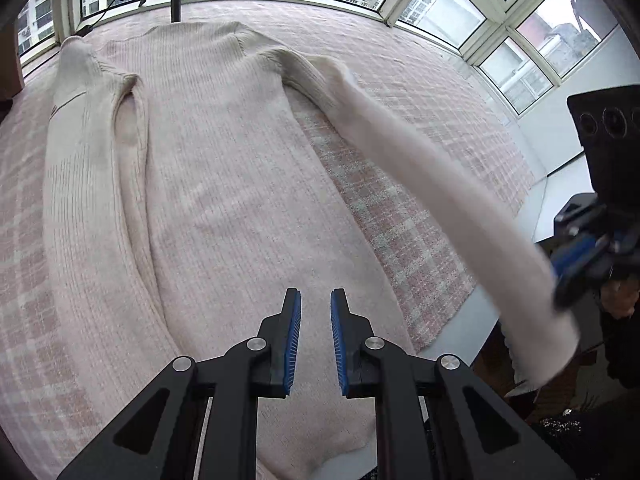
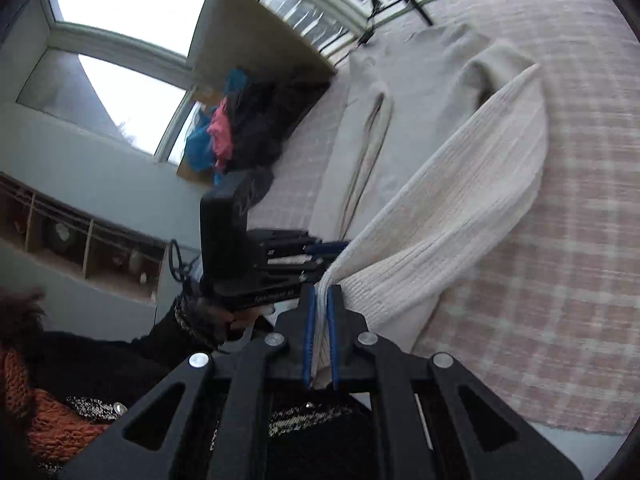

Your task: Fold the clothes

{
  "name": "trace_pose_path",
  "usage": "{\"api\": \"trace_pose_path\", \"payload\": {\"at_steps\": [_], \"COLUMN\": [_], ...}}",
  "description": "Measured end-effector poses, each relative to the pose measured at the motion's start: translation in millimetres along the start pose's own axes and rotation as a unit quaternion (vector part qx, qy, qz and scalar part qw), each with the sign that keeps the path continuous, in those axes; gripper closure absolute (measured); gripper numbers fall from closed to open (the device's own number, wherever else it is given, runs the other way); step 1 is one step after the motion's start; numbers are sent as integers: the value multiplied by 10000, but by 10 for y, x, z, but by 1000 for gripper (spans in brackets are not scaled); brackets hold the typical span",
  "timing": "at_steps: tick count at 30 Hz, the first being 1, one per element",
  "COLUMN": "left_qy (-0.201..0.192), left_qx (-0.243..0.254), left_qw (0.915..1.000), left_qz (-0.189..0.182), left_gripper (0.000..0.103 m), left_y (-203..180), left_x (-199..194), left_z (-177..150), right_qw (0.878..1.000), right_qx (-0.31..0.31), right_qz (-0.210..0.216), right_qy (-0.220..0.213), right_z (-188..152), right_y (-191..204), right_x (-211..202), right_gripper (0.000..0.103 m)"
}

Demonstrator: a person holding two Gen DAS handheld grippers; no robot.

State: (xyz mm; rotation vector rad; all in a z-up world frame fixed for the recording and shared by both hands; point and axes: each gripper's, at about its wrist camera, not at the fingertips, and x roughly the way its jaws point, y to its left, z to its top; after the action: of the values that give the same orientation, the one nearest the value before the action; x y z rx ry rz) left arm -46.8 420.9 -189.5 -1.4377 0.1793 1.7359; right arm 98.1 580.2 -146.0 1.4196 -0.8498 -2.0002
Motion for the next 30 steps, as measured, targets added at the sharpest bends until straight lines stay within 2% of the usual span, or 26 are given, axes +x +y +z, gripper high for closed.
{"api": "trace_pose_path", "payload": {"at_steps": [1, 3, 5, 6, 7, 9, 11, 12, 16, 17, 18, 20, 21, 22, 23, 25, 28, 30], "left_qy": [0, 13, 56, 78, 111, 183, 191, 197, 202, 167, 117, 27, -15, -92, -183, -353, -561, -661], "left_qx": [-32, -55, -32, -15, 22, 55, 9, -30, -162, -144, -104, -140, -170, -207, -247, -309, -439, -485], "left_qw": [10000, 10000, 10000, 10000, 9998, 9989, 9975, 9972, 9968, 9968, 9967, 9976, 9981, 9985, 9987, 9986, 9973, 9963], "left_qz": [-15, -9, 30, 57, 171, 430, 677, 720, 761, 774, 793, 673, 599, 507, 407, 262, 166, 248], "left_gripper": [87, 79, 76, 74, 73, 70, 68, 66, 68, 74, 86, 95, 98, 98, 98, 98, 99, 99], "left_y": [4, -20, -71, -98, -122, -143, -139, -132, -114, -126, -143, -140, -135, -137, -143, -164, -180, -183], "left_x": [1, 32, 97, 132, 166, 216, 233, 248, 324, 343, 353, 339, 329, 293, 246, 146, -38, -153], "left_z": [-36, -89, -126, -144, -166, -209, -253, -272, -333, -336, -339, -330, -324, -326, -331, -342, -395, -469], "right_qw": [9988, 9946, 9939, 9923, 9878, 9721, 9511, 9447, 9461, 9467, 9472, 9489, 9520, 9542, 9540, 9542, 9559, 9581], "right_qx": [-117, -344, -458, -479, -434, -326, -81, 153, 1015, 1064, 1112, 1184, 1136, 1098, 1088, 988, 733, 534], "right_qz": [-183, -540, -857, -1094, -1493, -2277, -3001, -3169, -2942, -2919, -2896, -2828, -2727, -2650, -2644, -2616, -2542, -2437], "right_qy": [440, 822, 524, 315, 49, -451, -734, -832, -896, -852, -809, -748, -800, -853, -907, -1065, -1272, -1407], "right_z": [24, 82, 292, 437, 642, 1060, 1516, 1713, 2299, 2356, 2412, 2515, 2535, 2554, 2572, 2625, 2744, 2909], "right_y": [47, 83, -11, -87, -200, -435, -730, -906, -1532, -1583, -1635, -1721, -1705, -1681, -1631, -1517, -1281, -1096], "right_x": [220, 367, 225, 139, 59, -87, -128, -146, -91, -34, 22, 120, 120, 117, 105, 50, -22, 15], "right_gripper": [94, 90, 74, 62, 59, 59, 59, 59, 59, 59, 59, 60, 73, 93, 97, 98, 100, 100]}}
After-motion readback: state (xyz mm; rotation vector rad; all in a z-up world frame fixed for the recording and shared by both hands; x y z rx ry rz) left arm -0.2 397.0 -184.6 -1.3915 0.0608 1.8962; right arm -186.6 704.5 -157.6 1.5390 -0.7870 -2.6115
